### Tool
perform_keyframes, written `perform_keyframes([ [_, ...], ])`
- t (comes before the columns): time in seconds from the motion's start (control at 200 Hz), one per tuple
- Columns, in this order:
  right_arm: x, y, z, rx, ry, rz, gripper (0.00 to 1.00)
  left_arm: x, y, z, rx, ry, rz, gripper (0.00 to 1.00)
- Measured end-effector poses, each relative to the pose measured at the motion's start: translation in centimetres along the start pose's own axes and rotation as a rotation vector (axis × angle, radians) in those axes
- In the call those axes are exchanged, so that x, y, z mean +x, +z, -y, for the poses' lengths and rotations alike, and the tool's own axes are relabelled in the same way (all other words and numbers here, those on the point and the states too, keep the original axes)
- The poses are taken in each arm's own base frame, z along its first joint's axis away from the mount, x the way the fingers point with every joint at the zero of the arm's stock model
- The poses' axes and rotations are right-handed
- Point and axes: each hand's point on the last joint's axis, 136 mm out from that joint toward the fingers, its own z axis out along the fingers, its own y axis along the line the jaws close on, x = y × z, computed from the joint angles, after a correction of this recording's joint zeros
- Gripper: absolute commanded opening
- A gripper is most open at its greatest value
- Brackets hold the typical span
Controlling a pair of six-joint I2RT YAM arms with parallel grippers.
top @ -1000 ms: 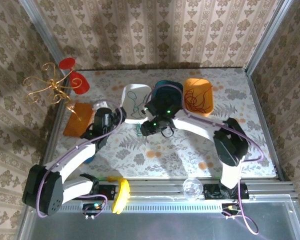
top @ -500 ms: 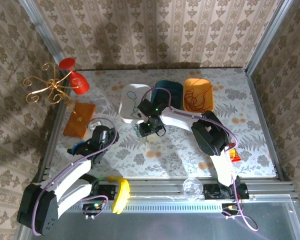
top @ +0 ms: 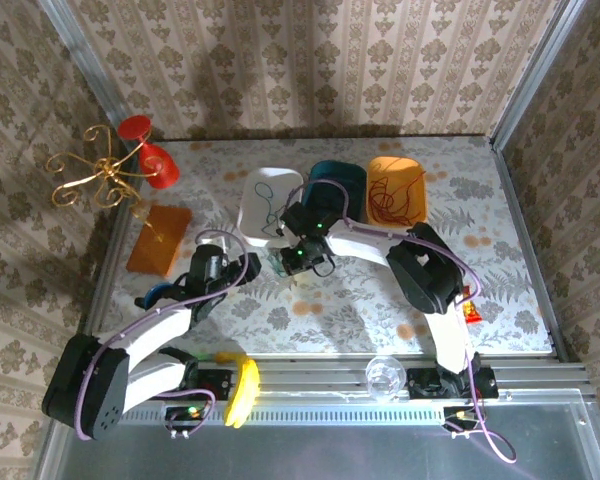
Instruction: Untangle the cables
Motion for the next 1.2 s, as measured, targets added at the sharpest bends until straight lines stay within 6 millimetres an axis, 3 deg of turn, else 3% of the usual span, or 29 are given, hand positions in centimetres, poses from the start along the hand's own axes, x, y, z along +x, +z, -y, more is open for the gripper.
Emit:
perform_keyframes([
  [0.15, 1.6, -3.0, -0.1, -0.07, 0.007, 0.013, 0.02, -0.5, -0.1, 3.5, 0.162, 0.056, -0.03, 0.71],
  [0.39, -0.2, -8.3, -2.2, -0.254, -0.023, 0.12, 0.03, -2.2, -0.7, 8.5, 0.339, 0.132, -0.026, 0.61],
  [0.62, -0.6, -11.0, -2.1, -0.366, 0.009, 0.176, 0.03, -2.7, -0.9, 9.5, 0.394, 0.12, -0.016, 0.6],
  [0.85, -1.5, -12.9, -2.4, -0.431, 0.022, 0.23, 0.03, -5.5, -0.9, 9.8, 0.475, 0.011, 0.06, 0.55],
  [0.975, -1.8, -13.4, -2.9, -0.452, 0.023, 0.242, 0.03, -5.1, -0.6, 10.2, 0.513, -0.007, 0.031, 0.55],
  [1.2, -2.0, -13.6, -3.0, -0.461, 0.024, 0.25, 0.03, -4.3, -0.2, 10.7, 0.551, -0.021, -0.017, 0.36],
])
